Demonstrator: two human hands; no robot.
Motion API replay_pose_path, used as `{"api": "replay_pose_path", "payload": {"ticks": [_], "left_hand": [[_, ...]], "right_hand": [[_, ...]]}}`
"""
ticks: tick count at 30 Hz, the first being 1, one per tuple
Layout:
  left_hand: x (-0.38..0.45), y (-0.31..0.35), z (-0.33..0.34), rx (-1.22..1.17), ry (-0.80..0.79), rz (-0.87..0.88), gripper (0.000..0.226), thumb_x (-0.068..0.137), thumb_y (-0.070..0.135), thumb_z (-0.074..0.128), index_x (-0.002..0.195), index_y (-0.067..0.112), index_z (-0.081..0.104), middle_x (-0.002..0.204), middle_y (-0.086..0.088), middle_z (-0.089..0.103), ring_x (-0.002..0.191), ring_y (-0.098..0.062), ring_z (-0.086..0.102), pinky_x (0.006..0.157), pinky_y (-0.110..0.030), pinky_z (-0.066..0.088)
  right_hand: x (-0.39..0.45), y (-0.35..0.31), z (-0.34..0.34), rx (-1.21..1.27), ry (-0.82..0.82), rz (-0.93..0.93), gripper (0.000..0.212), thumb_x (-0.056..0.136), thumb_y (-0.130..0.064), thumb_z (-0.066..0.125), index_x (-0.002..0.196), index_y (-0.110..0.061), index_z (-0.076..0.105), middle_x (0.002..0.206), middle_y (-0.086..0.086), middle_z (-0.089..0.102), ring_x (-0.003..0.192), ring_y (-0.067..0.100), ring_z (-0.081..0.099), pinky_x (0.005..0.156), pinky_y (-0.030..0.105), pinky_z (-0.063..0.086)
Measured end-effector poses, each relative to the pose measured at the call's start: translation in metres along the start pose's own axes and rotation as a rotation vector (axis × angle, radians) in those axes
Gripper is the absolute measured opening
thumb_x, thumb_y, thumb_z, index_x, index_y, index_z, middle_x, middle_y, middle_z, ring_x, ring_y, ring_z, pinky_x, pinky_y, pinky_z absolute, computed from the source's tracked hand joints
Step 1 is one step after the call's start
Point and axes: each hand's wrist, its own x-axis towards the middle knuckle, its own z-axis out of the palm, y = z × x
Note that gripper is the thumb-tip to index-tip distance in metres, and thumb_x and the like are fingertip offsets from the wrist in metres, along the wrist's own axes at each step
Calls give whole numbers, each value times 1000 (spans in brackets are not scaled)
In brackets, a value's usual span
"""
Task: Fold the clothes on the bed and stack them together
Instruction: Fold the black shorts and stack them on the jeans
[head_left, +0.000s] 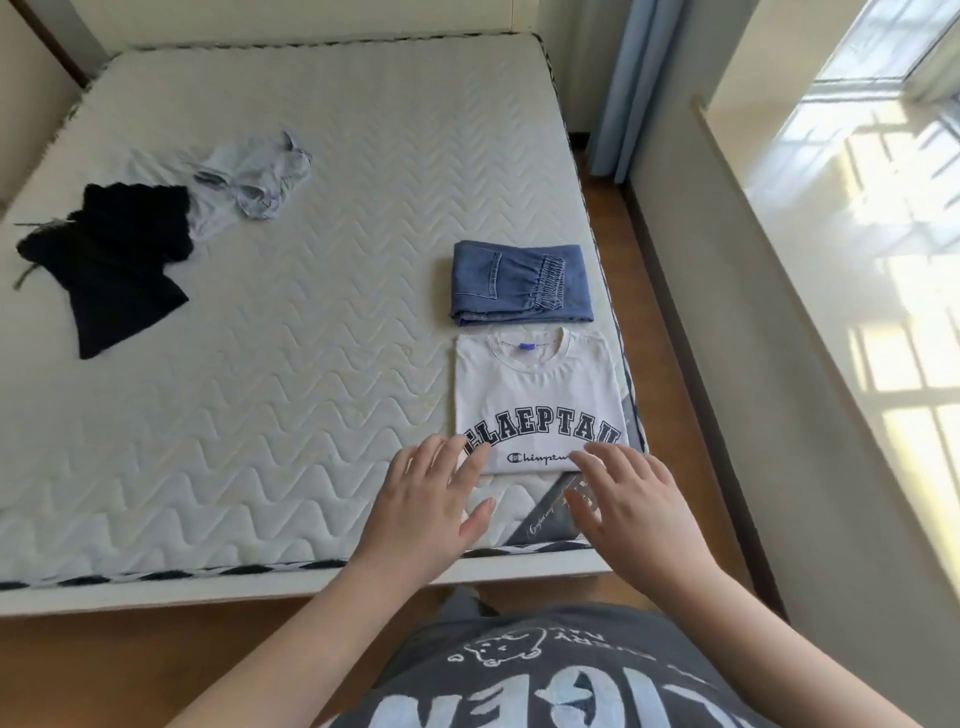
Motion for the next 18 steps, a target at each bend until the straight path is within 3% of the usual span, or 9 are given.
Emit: {"api": "replay_pose_path", "payload": {"ticks": [7,13,18], "left_hand": [[-14,57,-28,42,93,-71,56,90,49,38,130,17,62,127,-7,62,118,-30,58,98,-44,47],[-55,100,-45,15,146,-167,53,91,46,43,134,18,56,128,-5,60,119,-29,56,96,-45,46],[-110,112,-59,56,141,-293,49,93,46,44,131,19,60,128,-5,59,120,-28,56,97,-48,45]], "right_hand": [[-32,18,-19,12,74,-84,28,81,-25,76,103,-9,71,106,8,69,97,31,67,83,41,54],[-61,24,-31,60,127,-224,35,91,-33,49,107,-10,70,107,6,68,99,29,65,87,40,52],[-75,-3,-32,108,143,-341,34,92,-37,49,107,-12,68,109,5,66,99,28,62,88,41,49]]}}
